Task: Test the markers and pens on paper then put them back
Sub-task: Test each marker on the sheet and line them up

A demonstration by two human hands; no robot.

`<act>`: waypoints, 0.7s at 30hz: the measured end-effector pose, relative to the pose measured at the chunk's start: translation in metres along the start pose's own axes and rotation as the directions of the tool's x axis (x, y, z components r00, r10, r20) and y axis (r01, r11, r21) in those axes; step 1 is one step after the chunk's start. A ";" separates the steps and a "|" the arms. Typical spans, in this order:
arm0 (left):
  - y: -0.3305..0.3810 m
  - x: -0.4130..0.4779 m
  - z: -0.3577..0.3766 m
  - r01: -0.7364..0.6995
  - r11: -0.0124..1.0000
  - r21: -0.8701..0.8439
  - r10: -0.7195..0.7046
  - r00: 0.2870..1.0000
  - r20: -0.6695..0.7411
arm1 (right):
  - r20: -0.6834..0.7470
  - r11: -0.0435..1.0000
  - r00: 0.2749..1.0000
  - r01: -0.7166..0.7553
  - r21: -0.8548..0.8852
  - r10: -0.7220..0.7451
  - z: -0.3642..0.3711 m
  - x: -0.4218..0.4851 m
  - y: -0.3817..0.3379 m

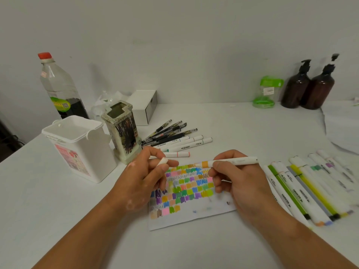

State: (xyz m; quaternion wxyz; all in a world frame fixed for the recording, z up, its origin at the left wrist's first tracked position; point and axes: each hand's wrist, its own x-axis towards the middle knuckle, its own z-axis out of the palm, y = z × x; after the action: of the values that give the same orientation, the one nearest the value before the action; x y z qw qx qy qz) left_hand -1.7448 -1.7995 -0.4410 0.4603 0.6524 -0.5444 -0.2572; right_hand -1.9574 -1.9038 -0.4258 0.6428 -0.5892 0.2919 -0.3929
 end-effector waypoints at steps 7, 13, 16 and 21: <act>0.009 -0.002 0.006 0.009 1.000 0.014 -0.010 0.999 0.037 | 0.083 0.998 0.996 0.007 0.061 -0.012 0.002 -0.002 0.001; 0.010 -0.002 0.007 -0.001 1.000 -0.022 0.002 0.998 0.070 | 0.142 1.000 0.990 0.006 0.028 -0.009 0.004 -0.003 0.002; 0.010 -0.003 0.007 -0.010 1.000 -0.013 0.011 0.997 0.071 | 0.143 0.999 0.990 0.003 0.038 -0.008 0.004 -0.003 0.002; 0.008 -0.004 0.006 -0.026 1.000 -0.016 0.028 0.997 0.079 | 0.147 0.999 0.989 0.009 0.052 -0.017 0.004 -0.003 0.002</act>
State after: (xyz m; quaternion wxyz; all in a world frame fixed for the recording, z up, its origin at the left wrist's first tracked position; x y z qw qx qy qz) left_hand -1.7550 -1.7978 -0.4371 0.4468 0.6308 -0.5690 -0.2808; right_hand -1.9554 -1.8990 -0.4270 0.6750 -0.6018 0.2296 -0.3599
